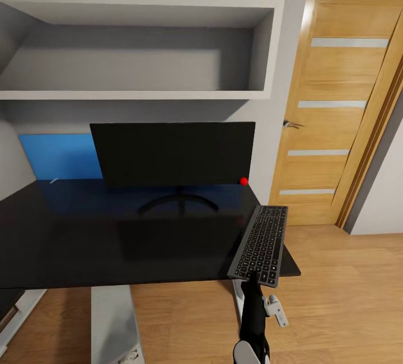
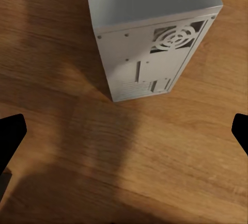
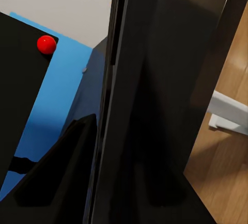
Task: In the bedroom, organize the workspace by keeping the computer under the desk, ensuring the monitor is on the desk, placing the keyboard on the desk next to the monitor, placing the mouse on the desk next to the keyboard, moving the folder from the swivel chair onto the desk next to the mouse, stacking the notebook on top of the folder with the pen on top of the notebook, and positioning the swivel chair next to the desk.
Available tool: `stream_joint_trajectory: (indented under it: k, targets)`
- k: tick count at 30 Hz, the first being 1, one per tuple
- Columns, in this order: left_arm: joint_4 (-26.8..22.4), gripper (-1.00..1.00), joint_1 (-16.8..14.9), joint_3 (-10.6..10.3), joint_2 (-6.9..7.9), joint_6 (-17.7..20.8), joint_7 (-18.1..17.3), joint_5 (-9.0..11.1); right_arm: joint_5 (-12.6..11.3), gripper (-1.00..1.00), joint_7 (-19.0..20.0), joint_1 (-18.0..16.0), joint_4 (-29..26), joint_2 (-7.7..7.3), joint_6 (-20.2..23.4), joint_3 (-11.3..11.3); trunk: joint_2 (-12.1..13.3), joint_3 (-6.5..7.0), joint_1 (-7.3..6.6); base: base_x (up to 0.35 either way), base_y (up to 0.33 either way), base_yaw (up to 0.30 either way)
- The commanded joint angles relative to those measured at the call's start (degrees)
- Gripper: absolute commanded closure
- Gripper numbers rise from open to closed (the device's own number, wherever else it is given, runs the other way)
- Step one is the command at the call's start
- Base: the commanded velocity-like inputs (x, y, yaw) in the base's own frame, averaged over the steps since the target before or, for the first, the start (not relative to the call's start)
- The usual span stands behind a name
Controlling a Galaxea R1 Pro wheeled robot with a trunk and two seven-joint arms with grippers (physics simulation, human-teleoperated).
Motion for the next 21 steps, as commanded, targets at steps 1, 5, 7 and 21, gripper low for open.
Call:
stream_joint_trajectory:
  k: [1, 5, 7, 21]
  targets:
    - [-0.08, -1.00, 0.02, 0.04, -0.02, -0.13, 0.00, 0.57, -3.05, 1.00, -2.73, -0.03, 0.11, -0.01, -0.60, 0.12, -0.02, -0.06, 0.00, 0.000, 0.000, 0.000]
    - [-0.07, -1.00, 0.02, 0.09, 0.03, -0.11, 0.06, 0.60, -3.05, 1.00, -2.73, -0.03, 0.11, -0.03, -0.60, 0.12, -0.02, -0.06, 0.00, 0.000, 0.000, 0.000]
    - [-0.07, -1.00, 0.02, 0.10, 0.06, -0.09, 0.07, 0.61, -3.05, 1.00, -2.73, -0.03, 0.11, -0.04, -0.60, 0.12, -0.02, -0.06, 0.00, 0.000, 0.000, 0.000]
    - [-0.07, -1.00, 0.02, 0.12, 0.01, -0.04, 0.17, 0.62, -3.05, 1.00, -2.84, -0.03, 0.11, 0.01, -0.60, 0.12, -0.02, -0.06, 0.00, 0.000, 0.000, 0.000]
